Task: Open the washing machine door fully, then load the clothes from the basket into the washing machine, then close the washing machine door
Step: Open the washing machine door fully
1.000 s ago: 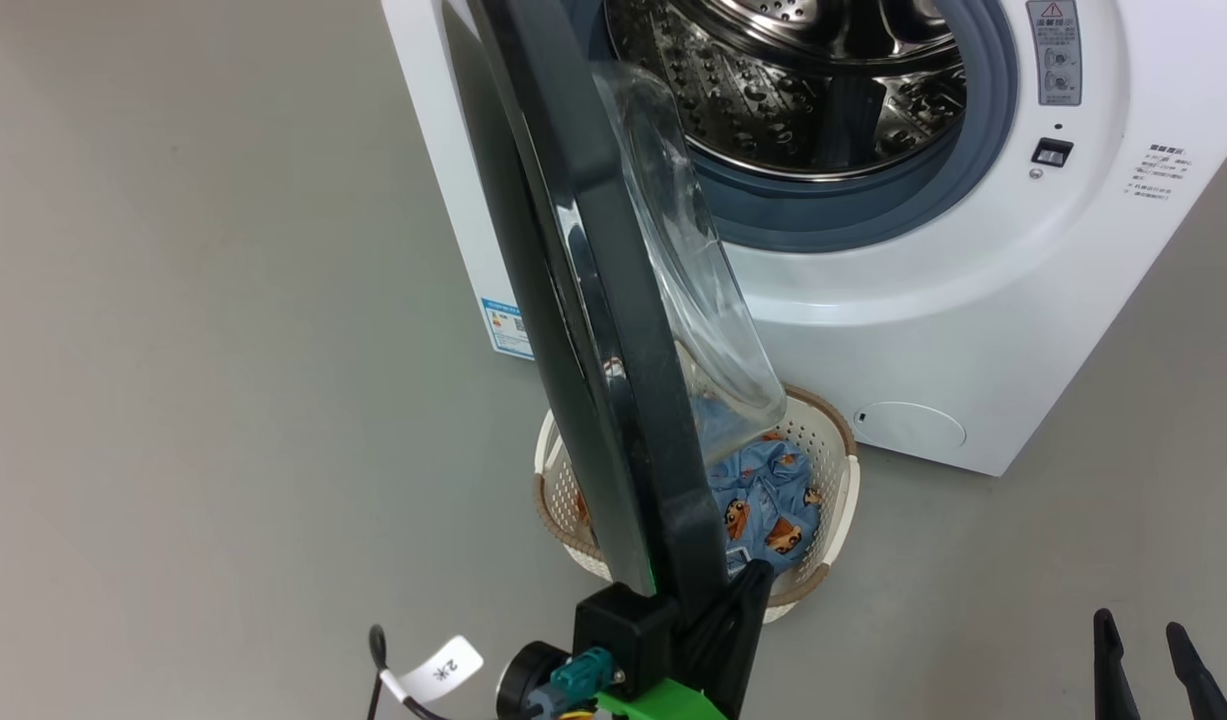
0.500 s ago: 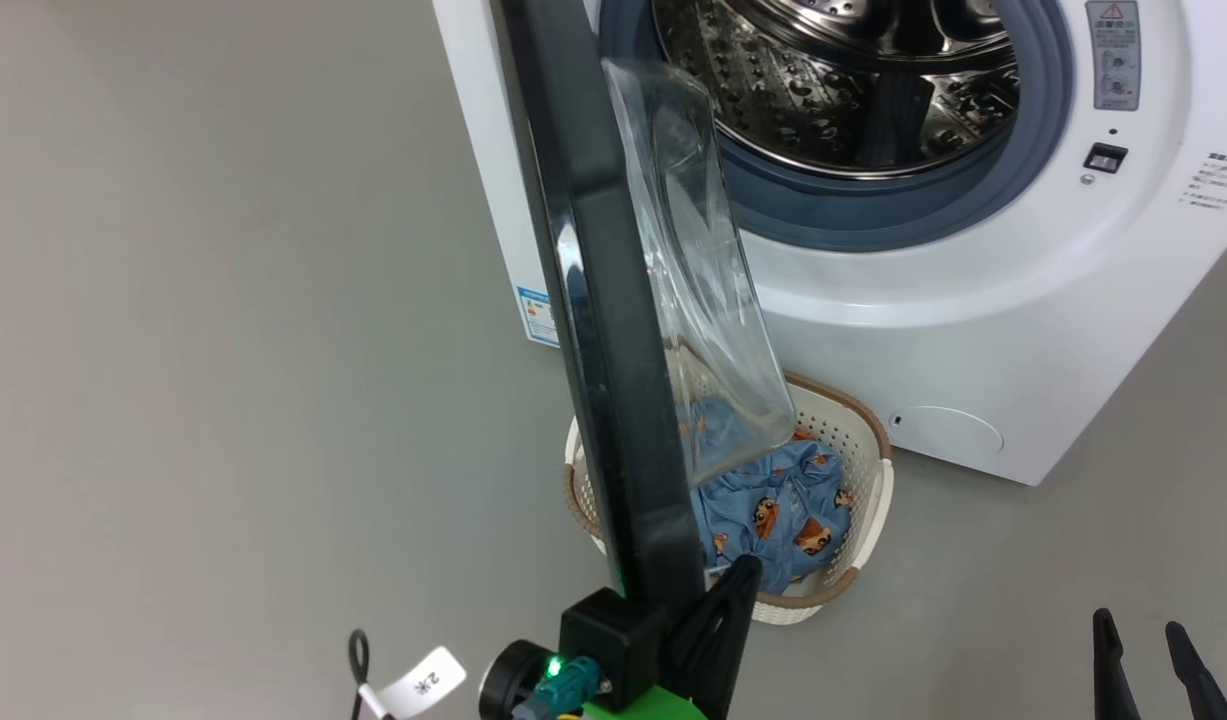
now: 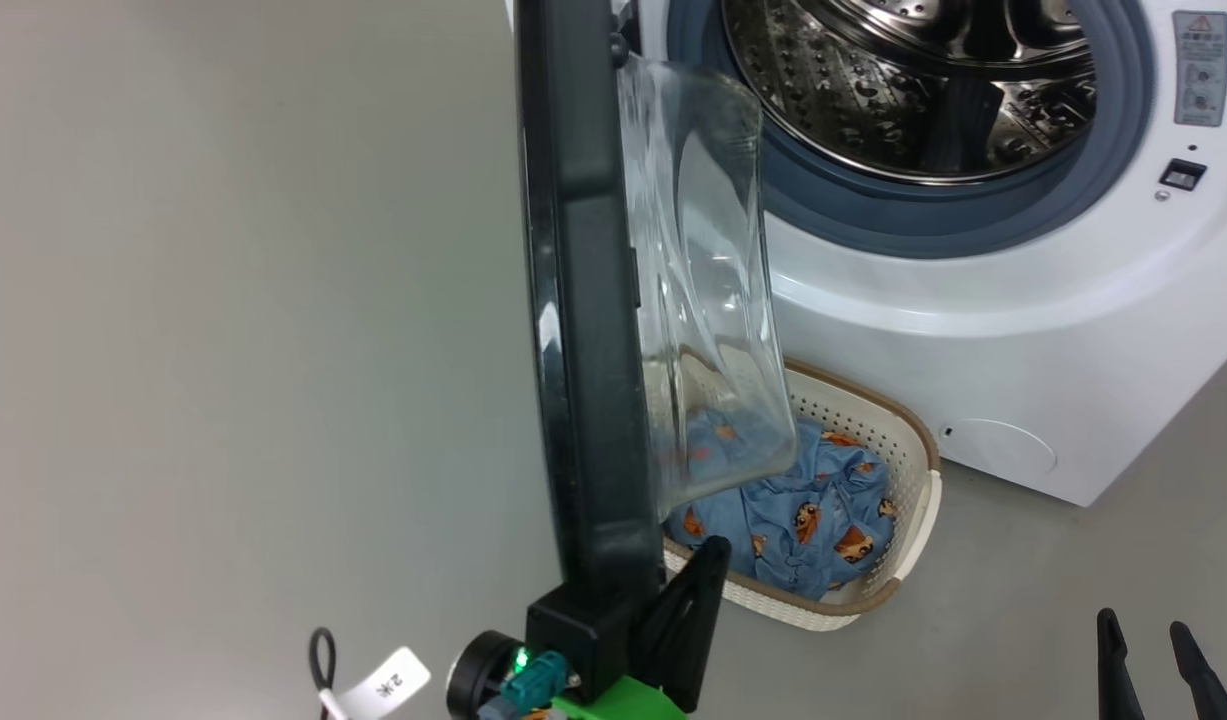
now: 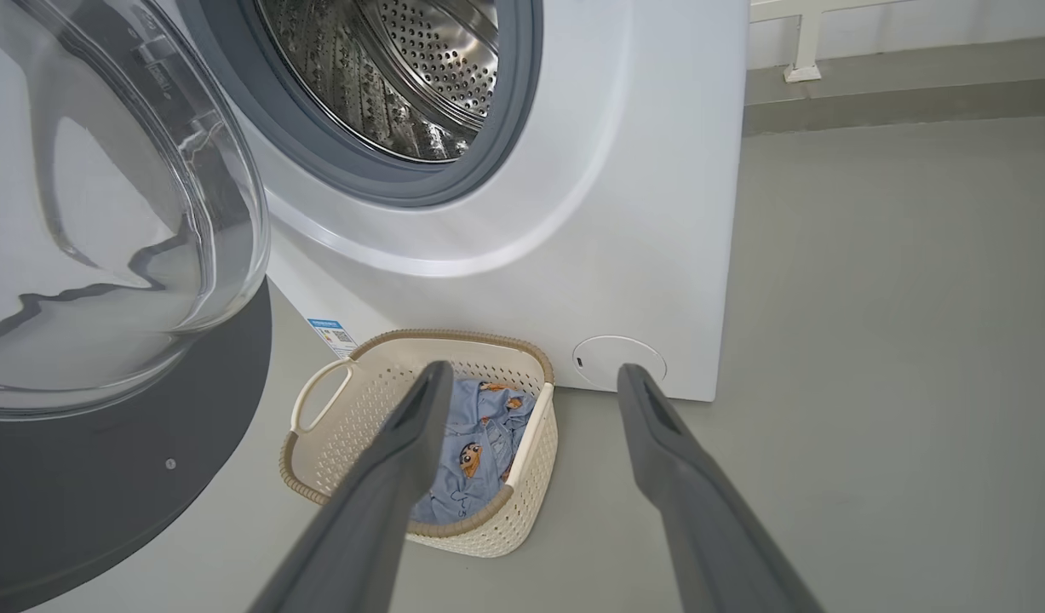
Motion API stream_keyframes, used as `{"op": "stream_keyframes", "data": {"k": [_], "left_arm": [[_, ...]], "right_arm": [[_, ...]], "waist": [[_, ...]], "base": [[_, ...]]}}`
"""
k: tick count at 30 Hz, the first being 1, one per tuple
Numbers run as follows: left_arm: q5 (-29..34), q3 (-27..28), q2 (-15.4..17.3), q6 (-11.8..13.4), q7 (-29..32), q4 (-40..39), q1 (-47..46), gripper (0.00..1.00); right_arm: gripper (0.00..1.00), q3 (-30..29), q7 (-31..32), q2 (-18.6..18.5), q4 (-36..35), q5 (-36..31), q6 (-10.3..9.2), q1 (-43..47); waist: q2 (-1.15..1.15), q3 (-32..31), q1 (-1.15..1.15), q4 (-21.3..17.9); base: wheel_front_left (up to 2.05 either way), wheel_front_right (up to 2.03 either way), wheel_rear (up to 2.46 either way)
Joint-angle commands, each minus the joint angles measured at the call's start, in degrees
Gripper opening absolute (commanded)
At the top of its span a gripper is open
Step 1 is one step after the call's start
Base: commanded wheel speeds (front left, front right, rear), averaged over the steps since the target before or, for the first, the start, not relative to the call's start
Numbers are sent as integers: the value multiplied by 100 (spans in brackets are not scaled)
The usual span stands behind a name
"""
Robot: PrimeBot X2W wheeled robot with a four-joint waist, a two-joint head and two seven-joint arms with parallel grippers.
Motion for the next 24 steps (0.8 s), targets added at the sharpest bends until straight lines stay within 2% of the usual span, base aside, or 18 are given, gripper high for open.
{"op": "stream_keyframes", "data": {"k": [1, 12, 24], "left_arm": [[72, 329, 150, 106, -33, -132, -186, 0], [36, 888, 622, 466, -183, -225, 47, 0], [-149, 1610, 987, 682, -438, -102, 183, 0]], "right_arm": [[100, 136, -69, -117, -113, 24, 16, -162], [100, 218, -69, -148, -100, 26, 16, -164], [100, 291, -69, -261, -87, 51, 16, -143]], "waist": [[0, 0, 0, 67], [0, -8, 0, 266], [0, 54, 0, 301]], "base": [[0, 0, 0], [0, 0, 0], [0, 0, 0]]}}
